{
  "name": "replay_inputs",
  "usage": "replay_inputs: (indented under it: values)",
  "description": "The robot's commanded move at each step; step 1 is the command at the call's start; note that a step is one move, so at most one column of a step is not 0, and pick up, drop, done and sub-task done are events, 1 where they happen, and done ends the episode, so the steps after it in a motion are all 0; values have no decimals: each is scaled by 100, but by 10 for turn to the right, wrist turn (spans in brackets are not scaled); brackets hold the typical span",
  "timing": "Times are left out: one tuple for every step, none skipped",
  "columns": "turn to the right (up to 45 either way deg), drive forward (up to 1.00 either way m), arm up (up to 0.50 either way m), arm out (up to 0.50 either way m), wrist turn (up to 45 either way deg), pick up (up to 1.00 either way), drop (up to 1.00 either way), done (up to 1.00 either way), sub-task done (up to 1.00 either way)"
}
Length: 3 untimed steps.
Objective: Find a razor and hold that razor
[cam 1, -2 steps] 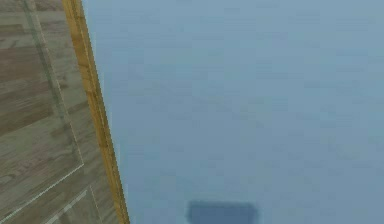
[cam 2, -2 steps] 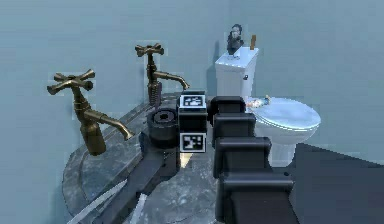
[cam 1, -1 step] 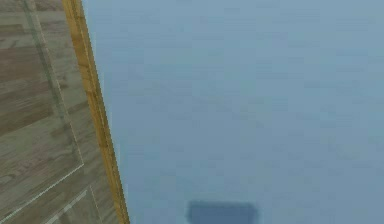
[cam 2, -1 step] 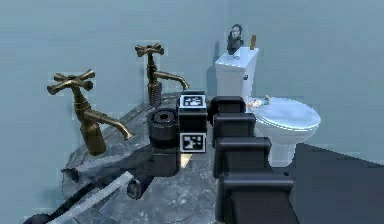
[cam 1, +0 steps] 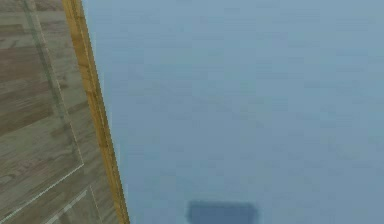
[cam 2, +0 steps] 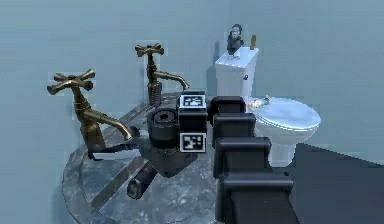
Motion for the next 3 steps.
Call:
replay_inputs:
  values:
    - [0,0,0,0,30,0,0,0,0]
    - [0,0,-18,0,0,0,0,0,0]
    - [0,0,0,0,0,100,0,0,0]
